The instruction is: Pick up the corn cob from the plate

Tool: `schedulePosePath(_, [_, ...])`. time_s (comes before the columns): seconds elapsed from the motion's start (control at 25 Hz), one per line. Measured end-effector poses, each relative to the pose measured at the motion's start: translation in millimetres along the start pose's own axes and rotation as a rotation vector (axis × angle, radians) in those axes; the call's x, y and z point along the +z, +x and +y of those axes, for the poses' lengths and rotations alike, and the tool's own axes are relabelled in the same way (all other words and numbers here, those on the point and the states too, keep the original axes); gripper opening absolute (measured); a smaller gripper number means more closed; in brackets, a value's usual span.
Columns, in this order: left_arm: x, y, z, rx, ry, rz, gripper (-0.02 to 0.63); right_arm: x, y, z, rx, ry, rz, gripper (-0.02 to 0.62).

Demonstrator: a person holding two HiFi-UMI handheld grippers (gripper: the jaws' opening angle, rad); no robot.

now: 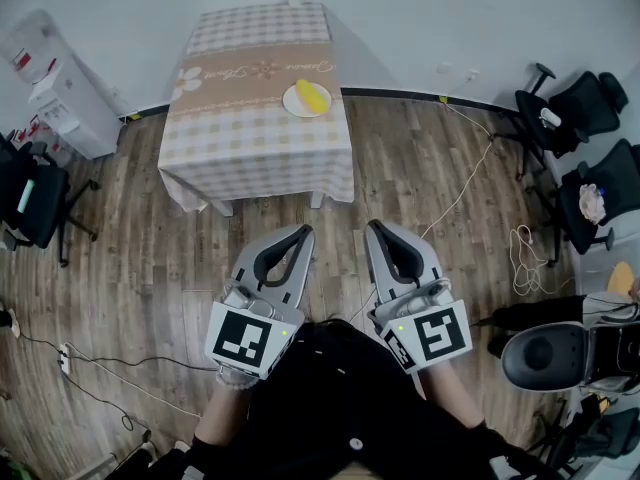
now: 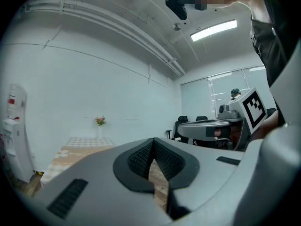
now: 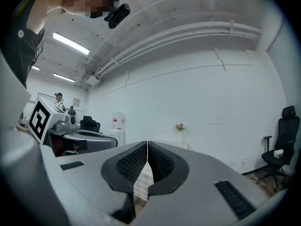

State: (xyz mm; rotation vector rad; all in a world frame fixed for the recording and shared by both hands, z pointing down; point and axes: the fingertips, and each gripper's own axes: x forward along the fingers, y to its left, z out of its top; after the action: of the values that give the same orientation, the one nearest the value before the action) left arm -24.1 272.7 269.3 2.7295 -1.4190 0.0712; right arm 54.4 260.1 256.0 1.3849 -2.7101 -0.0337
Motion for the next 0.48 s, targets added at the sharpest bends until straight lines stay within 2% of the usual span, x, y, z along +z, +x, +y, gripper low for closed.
schedulePosePath(0.48, [-6.8,-30.3,13.5,-0.007,0.003,-0.003,0.014,-4.5,-3.7,30.8,-0.02,0.0,0.014,0.041])
